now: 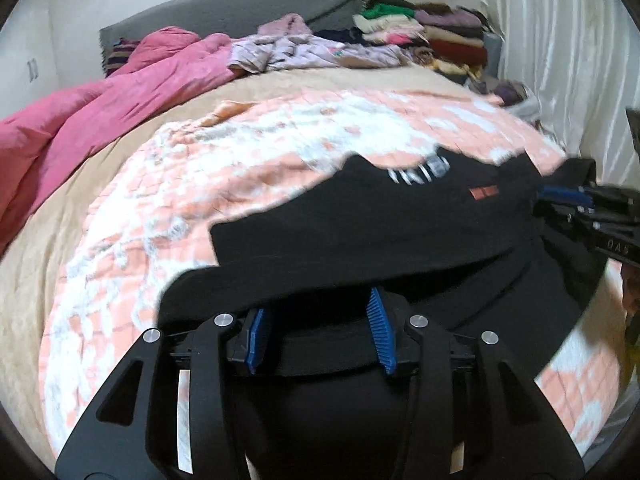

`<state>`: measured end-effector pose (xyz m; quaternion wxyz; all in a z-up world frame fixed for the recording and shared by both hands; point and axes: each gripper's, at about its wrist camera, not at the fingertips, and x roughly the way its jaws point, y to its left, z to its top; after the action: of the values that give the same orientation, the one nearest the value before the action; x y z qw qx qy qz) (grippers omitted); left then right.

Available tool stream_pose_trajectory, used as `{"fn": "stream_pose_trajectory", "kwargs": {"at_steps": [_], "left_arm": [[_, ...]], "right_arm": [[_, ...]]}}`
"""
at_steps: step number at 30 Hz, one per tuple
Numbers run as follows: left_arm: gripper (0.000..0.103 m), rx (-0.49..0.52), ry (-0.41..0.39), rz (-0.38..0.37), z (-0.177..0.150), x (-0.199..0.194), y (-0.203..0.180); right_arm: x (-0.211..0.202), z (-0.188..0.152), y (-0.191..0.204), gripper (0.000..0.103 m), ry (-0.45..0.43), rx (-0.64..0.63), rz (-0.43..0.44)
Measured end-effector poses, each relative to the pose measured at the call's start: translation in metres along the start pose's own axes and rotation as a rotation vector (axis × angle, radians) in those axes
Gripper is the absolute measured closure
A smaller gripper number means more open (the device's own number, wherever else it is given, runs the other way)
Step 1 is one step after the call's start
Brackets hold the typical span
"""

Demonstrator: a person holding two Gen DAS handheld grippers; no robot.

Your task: Fold small clothes

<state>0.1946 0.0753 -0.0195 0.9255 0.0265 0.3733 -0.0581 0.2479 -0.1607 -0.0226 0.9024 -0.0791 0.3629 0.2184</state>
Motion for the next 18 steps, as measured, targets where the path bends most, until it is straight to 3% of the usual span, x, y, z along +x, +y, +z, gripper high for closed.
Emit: {"fn": "stream_pose_trajectory", "kwargs": {"at_steps": [6,9,14,18], "left_arm": [[0.064,-0.119,-0.107,-0.013,0.027,-0.024,0.040],[0.062,-0.149,-0.116,-0.028,0.032,-0.035,0.053],[0.062,-0.153,-0.115,-0.035,0.034,-0.038,0.054],[0.062,-0.141,-0.096,-0.071,0.030,-0.037,0.045]], "right_arm": [[0.021,0.029,-0.019,0.078,0.003,0.042,-0.045],[0.027,0.045,-0.034,0.078,-0.001,0.092,-0.075],[-0.004,0.054,-0.035,0.074,-0.074,0.110,-0.072],[-0.037,0.036,-0.017,0.067,-0.091,0.060,-0.022]]}}
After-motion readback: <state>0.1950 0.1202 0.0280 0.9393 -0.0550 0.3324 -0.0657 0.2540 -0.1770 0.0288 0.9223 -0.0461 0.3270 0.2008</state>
